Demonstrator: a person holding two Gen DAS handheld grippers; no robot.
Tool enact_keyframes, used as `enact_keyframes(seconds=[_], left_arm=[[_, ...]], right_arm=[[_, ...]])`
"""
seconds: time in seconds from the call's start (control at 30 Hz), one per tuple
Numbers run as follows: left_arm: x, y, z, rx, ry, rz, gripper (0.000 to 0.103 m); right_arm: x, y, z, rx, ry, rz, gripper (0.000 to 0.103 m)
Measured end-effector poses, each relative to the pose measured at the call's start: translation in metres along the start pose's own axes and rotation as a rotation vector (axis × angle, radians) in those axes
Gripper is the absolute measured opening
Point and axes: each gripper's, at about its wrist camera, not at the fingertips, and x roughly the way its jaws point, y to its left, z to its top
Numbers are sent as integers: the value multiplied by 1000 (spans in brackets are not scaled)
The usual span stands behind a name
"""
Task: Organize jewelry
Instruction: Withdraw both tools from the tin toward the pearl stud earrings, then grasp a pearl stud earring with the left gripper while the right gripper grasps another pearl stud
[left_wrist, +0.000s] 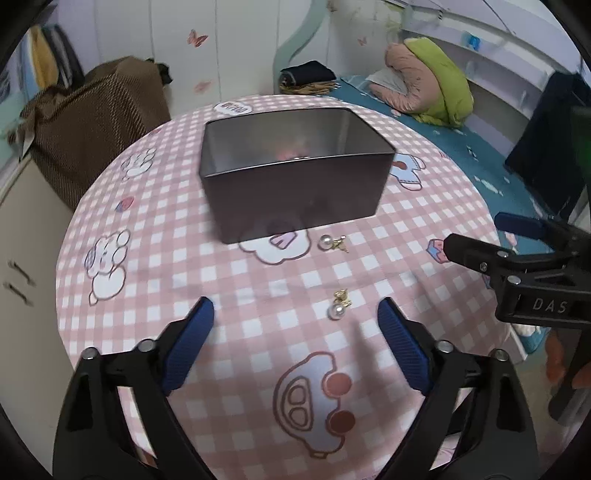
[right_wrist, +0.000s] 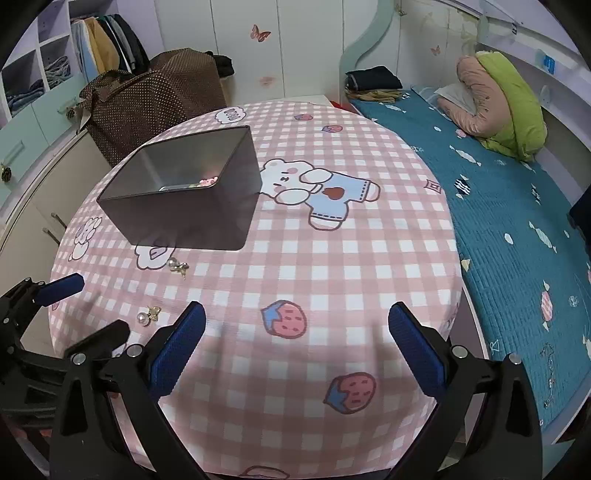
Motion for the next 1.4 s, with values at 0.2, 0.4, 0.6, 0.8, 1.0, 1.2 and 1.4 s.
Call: enact_keyframes(seconds=[0.2,0.4,0.6,0.8,1.0,1.2,1.4], left_arm=[[16,-8,2,30,35,8,55],[21,-13,-3,47,57,14,33],[23,-13,-3,50,59,10,10],[23,-6,-2,10,64,-10,10],[20,10,-1,-39,60,-9,10],[12,30,4,-94,40,-3,10],[4,52,10,-149,16,-7,10]], right_arm=[[-2,-3,-1,1,-7,1,96],[2,-9,-3,23,9,4,96],[5,-2,-4,4,14,23,96],[5,3,-4,-7,9,47,96],[2,14,-2,-40,-15,86,96],[0,30,3,-62,-65,153,87],[15,58,8,-145,-38,202,68]])
